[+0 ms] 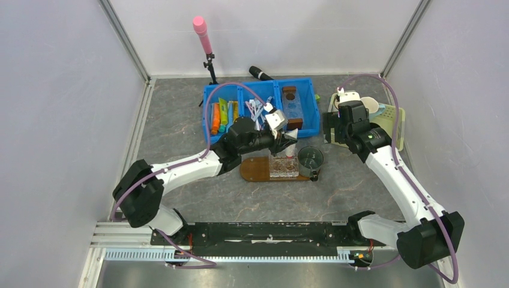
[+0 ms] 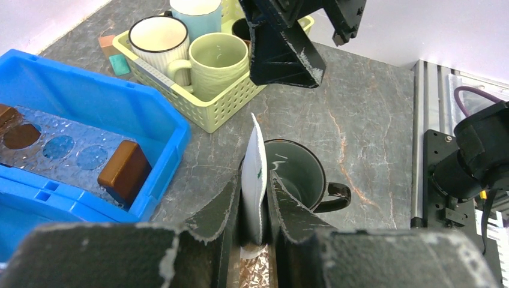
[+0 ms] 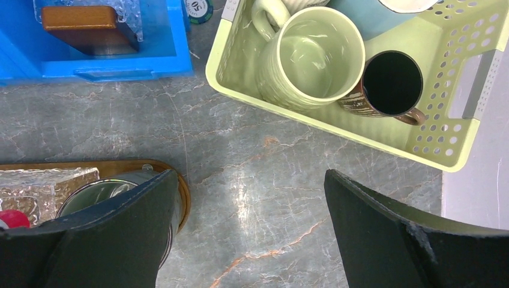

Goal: Prepare toiletry sets of a toothbrush and toothpaste on the tray

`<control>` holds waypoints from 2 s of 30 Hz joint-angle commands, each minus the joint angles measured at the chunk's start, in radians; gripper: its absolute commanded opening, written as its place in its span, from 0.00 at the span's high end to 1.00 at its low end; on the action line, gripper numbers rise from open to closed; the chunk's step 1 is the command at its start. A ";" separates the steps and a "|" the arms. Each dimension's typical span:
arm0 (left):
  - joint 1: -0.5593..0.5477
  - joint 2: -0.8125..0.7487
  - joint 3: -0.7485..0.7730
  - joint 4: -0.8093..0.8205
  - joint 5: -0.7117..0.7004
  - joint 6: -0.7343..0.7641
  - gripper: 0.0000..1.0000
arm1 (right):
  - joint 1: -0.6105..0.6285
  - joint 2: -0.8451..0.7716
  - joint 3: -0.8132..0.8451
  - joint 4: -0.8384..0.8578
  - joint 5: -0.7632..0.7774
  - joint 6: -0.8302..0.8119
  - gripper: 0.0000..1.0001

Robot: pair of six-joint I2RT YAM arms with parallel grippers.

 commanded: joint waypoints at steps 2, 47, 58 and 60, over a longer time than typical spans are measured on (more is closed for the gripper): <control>-0.007 -0.074 0.002 0.044 0.030 -0.024 0.82 | -0.004 -0.025 -0.007 0.009 -0.008 0.016 0.02; -0.008 0.106 -0.132 0.355 -0.028 0.055 0.81 | -0.004 0.039 0.074 -0.072 -0.056 0.032 0.02; -0.008 0.171 -0.121 0.393 -0.018 0.062 0.77 | -0.004 0.029 0.072 -0.090 -0.060 0.038 0.02; -0.008 0.183 -0.123 0.405 -0.013 0.049 0.75 | -0.004 0.029 0.071 -0.094 -0.060 0.036 0.02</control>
